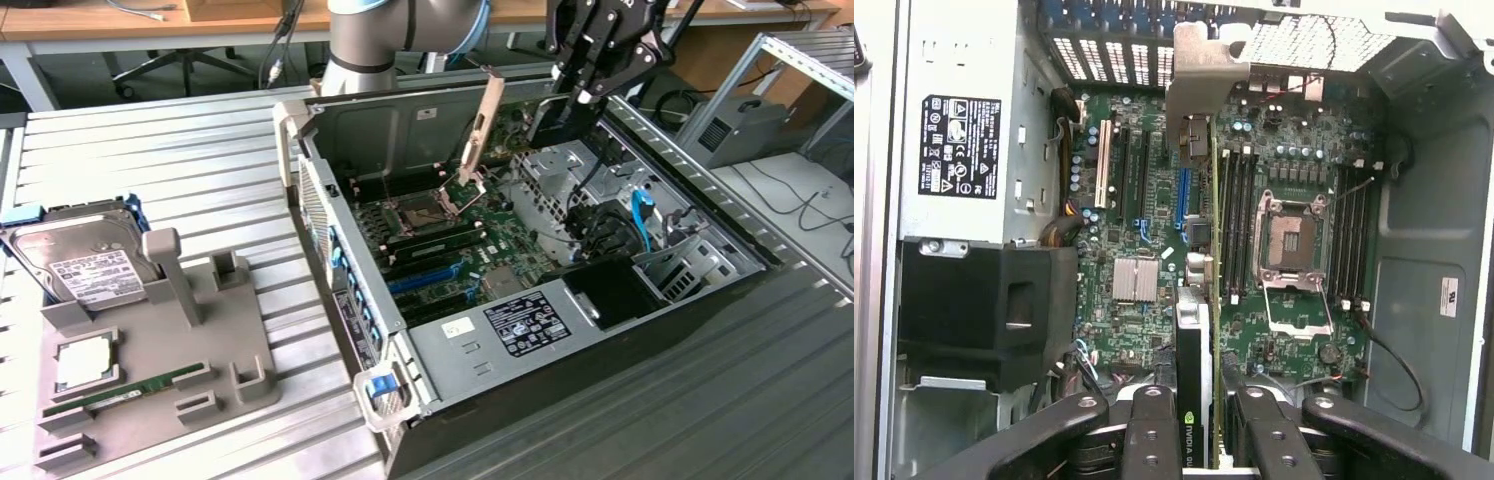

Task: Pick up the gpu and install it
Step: 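Insert the gpu into the slot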

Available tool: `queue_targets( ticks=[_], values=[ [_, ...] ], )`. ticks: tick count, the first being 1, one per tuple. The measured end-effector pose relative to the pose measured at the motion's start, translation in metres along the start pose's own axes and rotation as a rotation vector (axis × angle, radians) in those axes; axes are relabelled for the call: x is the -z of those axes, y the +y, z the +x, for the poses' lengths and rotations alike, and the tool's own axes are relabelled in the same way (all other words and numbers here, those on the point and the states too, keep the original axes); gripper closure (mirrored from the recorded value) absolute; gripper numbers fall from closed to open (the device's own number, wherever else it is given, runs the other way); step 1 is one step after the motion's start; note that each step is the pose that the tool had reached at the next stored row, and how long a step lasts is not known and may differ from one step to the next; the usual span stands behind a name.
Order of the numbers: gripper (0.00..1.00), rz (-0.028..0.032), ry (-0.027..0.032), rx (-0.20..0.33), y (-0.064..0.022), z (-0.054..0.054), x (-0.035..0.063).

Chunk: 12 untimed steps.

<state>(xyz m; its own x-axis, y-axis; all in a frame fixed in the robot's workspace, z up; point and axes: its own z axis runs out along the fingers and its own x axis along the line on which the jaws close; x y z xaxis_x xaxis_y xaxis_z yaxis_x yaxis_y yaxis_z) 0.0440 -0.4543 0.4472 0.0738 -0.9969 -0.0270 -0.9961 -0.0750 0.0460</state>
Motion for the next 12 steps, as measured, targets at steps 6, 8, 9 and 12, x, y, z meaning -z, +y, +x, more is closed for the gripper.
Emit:
queue_targets(
  ticks=[6, 8, 9, 12],
  values=[
    [0.73, 0.0003, -0.0007, -0.014, 0.0001, 0.0000, -0.0001],
    [0.73, 0.0011, -0.0019, -0.040, 0.0001, -0.0001, -0.0002],
    [0.73, 0.0015, -0.0025, -0.056, 0.0001, 0.0000, -0.0003],
    [0.73, 0.0022, -0.0039, -0.082, 0.0008, 0.0000, -0.0004]
  ],
)
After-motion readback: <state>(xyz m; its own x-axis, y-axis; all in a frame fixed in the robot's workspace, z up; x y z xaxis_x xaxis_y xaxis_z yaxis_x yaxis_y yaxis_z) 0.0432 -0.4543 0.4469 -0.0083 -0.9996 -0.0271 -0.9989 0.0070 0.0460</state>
